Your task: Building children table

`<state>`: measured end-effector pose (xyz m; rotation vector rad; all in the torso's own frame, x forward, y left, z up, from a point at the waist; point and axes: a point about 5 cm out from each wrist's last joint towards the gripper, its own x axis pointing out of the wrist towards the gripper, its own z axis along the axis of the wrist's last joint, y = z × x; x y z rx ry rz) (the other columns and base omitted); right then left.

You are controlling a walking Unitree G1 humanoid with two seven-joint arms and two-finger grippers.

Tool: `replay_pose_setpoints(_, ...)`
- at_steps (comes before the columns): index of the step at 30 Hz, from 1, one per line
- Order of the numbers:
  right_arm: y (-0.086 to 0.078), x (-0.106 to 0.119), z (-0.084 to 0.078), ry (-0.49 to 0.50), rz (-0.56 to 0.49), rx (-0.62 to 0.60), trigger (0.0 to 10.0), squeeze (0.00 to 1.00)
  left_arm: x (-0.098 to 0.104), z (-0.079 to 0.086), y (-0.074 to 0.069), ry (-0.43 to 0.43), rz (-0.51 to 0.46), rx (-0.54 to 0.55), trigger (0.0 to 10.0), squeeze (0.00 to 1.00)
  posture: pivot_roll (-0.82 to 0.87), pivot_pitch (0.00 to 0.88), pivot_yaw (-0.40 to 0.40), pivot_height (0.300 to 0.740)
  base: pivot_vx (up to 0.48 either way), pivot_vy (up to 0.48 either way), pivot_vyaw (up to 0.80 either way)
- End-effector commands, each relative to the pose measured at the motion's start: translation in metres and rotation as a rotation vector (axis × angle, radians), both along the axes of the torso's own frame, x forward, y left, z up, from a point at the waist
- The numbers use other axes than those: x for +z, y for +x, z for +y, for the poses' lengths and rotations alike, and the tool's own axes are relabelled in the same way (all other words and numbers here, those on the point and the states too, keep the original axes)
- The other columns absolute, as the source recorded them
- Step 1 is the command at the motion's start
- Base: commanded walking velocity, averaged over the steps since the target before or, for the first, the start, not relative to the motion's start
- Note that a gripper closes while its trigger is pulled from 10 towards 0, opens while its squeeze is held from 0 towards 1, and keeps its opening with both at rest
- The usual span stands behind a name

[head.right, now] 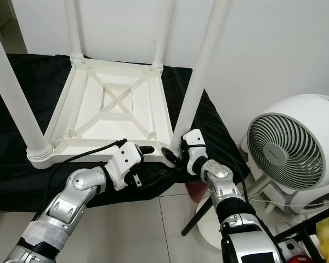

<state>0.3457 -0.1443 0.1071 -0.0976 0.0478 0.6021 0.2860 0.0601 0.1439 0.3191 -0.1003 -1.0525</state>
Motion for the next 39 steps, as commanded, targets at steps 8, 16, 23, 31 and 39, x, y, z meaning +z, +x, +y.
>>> replay_pose_setpoints(8,-0.005,-0.003,0.01,0.092,0.006,-0.183,10.0,0.0,0.0,-0.003,0.001,-0.013,-0.013,0.047,10.0,0.0,-0.05,0.0,-0.144,0.74,0.0,0.0,0.0)
replay_pose_setpoints(16,-0.02,-0.004,0.025,0.201,0.056,-0.459,10.0,0.0,0.001,-0.002,0.002,-0.016,-0.012,0.047,10.0,0.0,-0.07,0.0,-0.144,0.74,0.0,0.0,0.0)
replay_pose_setpoints(23,-0.029,0.0,0.036,0.23,0.057,-0.527,10.0,0.0,0.001,-0.001,0.002,-0.017,-0.009,0.051,10.0,0.0,-0.06,0.0,-0.151,0.74,0.0,0.0,0.0)
replay_pose_setpoints(31,-0.032,0.012,0.028,0.215,-0.028,-0.441,10.0,1.0,0.0,0.001,0.001,-0.014,-0.008,0.051,10.0,0.0,-0.06,0.0,-0.154,0.74,0.0,0.0,0.0)
replay_pose_setpoints(39,-0.026,0.012,0.004,0.117,-0.044,-0.226,10.0,0.0,0.003,-0.001,-0.002,-0.014,-0.004,0.023,10.0,0.0,-0.05,0.0,-0.159,0.74,0.0,0.0,0.0)
